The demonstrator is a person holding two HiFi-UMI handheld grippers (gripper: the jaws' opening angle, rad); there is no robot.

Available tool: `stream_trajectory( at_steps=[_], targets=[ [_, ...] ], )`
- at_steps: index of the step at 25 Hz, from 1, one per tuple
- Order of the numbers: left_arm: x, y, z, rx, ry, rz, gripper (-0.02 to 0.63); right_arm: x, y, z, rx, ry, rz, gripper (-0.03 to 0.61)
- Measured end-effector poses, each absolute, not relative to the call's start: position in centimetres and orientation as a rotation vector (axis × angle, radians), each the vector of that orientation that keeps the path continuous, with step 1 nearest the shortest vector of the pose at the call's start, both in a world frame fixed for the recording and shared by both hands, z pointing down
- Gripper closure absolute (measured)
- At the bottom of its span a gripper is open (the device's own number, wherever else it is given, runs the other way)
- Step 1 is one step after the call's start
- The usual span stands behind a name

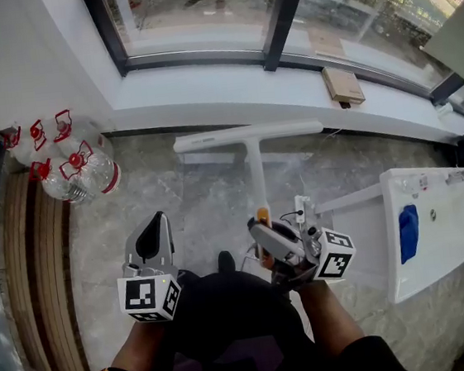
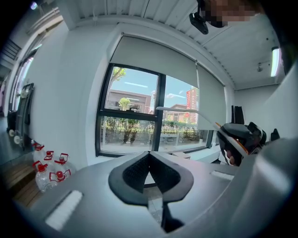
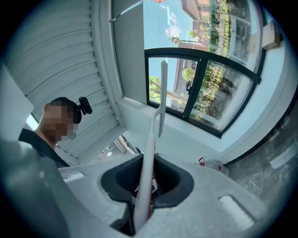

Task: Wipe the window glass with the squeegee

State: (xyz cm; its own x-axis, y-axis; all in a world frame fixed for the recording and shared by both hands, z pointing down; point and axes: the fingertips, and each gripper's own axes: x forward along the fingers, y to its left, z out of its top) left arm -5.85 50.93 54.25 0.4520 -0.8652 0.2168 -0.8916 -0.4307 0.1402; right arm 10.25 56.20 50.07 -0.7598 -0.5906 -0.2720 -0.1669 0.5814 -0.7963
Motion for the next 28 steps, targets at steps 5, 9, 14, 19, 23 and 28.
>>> stream_trajectory(
  at_steps=[5,9,14,19,23,28],
  targets=[
    [-4.4,50.7,53.5,2.517,-1.529,0.177,0.597,11.3,56.4,50.3,-0.621,2.295,-1.069,0.534],
    [-4.3,50.6,52.5,2.537,-1.561,0.174,0.597,11.3,56.1,50.6,-0.618,2.306,-1.079,0.534],
    [-5.0,50.0,51.8,2.523,-1.582,0.179,0.597,10.5,55.0,50.9,-0.617,2.306,-1.108,0.534],
    [-6.3,47.3,52.7,2.485,-1.576,0.169,0.597,9.2,52.3,51.0,-0.645,2.319,-1.127,0.534],
    [-6.6,44.0,53.5,2.489,-1.529,0.152,0.597,8.8,49.4,51.2,-0.7,2.307,-1.142,0.534],
    [-8.2,38.3,55.2,2.483,-1.453,0.155,0.597,6.7,43.7,51.2,-0.754,2.3,-1.139,0.534]
  ],
)
